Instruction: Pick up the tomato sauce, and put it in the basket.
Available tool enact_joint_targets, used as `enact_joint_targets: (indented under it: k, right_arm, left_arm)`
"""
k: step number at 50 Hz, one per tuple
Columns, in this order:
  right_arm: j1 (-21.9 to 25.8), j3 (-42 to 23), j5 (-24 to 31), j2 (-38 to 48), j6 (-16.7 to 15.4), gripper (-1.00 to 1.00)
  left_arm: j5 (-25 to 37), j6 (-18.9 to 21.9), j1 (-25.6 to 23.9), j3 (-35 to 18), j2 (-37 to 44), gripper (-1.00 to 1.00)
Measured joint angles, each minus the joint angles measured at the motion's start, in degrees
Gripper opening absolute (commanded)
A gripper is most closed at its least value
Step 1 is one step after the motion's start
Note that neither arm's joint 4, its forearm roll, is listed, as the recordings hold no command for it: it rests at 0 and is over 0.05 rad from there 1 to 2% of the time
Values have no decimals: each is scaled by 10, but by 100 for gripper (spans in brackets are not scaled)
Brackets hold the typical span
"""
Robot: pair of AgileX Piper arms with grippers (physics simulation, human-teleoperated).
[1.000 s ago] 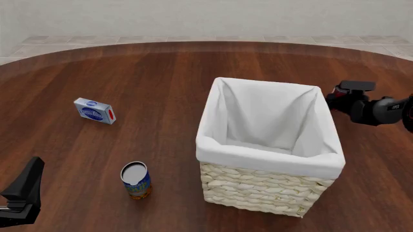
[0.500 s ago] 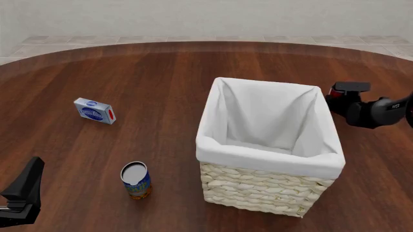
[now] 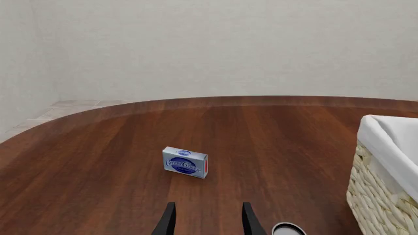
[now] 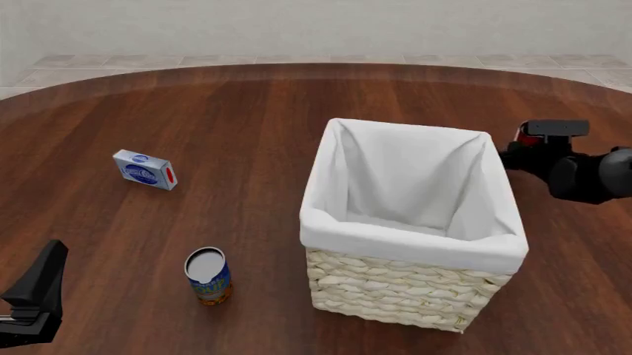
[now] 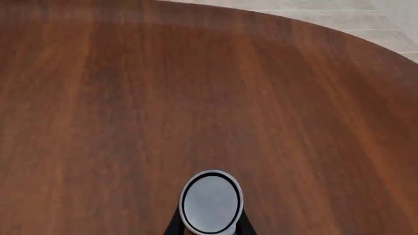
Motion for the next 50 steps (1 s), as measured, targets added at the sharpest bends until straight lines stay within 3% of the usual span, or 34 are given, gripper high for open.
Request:
enact_joint_targets:
  k: [29,50]
  right_arm:
    - [15,184,-1,-209,-4,-100]
    - [25,274,62,-376,-10,-100]
  left_arm:
    - [0,0,0,0,0,100]
    - [0,0,0,0,0,100]
